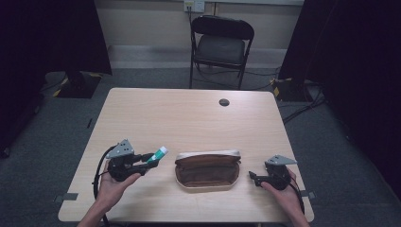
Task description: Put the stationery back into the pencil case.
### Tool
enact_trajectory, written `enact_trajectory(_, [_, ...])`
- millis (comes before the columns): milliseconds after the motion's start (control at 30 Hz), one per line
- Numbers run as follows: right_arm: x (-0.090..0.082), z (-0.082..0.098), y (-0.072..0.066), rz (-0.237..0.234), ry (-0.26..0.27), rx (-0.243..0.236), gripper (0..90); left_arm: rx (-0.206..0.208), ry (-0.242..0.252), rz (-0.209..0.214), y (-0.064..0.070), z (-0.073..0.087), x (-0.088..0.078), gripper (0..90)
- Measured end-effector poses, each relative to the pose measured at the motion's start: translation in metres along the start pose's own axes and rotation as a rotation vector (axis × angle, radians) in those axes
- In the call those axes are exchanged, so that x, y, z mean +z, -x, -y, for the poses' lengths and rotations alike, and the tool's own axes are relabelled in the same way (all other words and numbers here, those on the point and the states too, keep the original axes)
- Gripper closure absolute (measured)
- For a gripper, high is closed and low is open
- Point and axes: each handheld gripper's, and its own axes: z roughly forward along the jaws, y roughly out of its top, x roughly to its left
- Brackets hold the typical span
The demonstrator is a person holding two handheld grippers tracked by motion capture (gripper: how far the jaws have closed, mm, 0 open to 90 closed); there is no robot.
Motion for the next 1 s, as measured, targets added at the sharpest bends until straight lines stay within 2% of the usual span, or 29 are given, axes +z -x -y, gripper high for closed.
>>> enact_trajectory(100, [0.0, 0.0, 0.0, 0.0, 0.0, 0.0, 17.8, 0.016, 0.0, 0.01, 0.006, -0.002, 0.001, 65.9])
enact_trajectory(167, [0.0, 0.0, 0.0, 0.0, -0.001, 0.001, 17.8, 0.024, 0.017, 0.036, 0.015, -0.007, 0.003, 65.9])
enact_trajectory(400, [0.0, 0.0, 0.0, 0.0, -0.001, 0.001, 17.8, 0.069, 0.03, 0.086, 0.035, -0.016, 0.006, 65.9])
enact_trajectory(467, [0.0, 0.0, 0.0, 0.001, -0.001, 0.001, 17.8, 0.077, 0.028, 0.091, 0.037, -0.017, 0.007, 65.9])
enact_trajectory(633, [0.0, 0.0, 0.0, 0.0, 0.0, 0.0, 17.8, 0.112, 0.017, 0.136, 0.054, -0.023, 0.02, 65.9])
enact_trajectory(767, [0.0, 0.0, 0.0, 0.001, 0.0, -0.001, 17.8, 0.144, 0.002, 0.155, 0.061, -0.03, 0.026, 65.9])
enact_trajectory(967, [0.001, -0.001, 0.0, 0.005, -0.002, 0.002, 17.4, 0.167, 0.003, 0.174, 0.068, -0.042, 0.036, 65.9])
enact_trajectory(1000, [0.001, -0.001, -0.001, 0.007, -0.002, 0.004, 17.4, 0.186, -0.015, 0.188, 0.073, -0.046, 0.043, 65.9])
